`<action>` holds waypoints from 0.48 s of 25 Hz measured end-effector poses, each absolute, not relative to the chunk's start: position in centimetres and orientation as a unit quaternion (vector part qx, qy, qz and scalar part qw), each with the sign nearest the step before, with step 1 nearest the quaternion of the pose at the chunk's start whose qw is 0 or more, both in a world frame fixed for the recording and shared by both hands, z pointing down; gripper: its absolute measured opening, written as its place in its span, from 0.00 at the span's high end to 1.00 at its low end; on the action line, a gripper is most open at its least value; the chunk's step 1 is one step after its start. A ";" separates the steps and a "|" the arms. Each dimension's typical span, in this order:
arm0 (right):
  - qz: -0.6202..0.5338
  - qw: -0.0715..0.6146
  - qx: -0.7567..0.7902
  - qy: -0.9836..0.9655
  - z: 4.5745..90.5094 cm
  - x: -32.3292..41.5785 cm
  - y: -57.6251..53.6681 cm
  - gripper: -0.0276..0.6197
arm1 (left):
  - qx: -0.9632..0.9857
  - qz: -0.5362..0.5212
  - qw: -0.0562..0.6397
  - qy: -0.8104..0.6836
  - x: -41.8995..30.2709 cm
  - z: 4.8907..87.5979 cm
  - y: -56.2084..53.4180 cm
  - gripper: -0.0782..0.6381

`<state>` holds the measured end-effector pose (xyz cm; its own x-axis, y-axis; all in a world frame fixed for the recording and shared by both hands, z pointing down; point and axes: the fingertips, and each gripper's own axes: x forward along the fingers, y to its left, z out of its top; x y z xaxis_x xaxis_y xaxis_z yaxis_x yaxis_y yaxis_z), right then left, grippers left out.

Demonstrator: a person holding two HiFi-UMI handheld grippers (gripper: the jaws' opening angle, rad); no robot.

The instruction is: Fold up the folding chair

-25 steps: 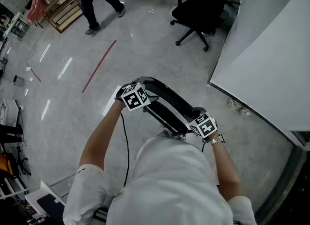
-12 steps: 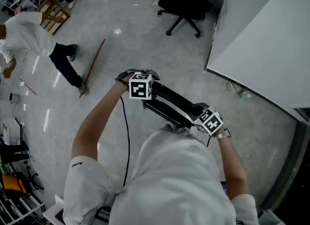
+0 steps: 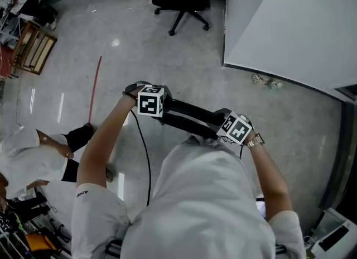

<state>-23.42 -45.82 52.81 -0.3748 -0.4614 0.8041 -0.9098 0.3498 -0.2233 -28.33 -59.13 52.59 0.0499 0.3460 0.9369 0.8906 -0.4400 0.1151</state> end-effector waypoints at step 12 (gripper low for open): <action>0.392 0.405 0.411 -0.717 54.3 -21.9 -46.5 0.85 | -0.636 -0.532 0.273 -0.488 -27.1 54.7 -58.1 0.79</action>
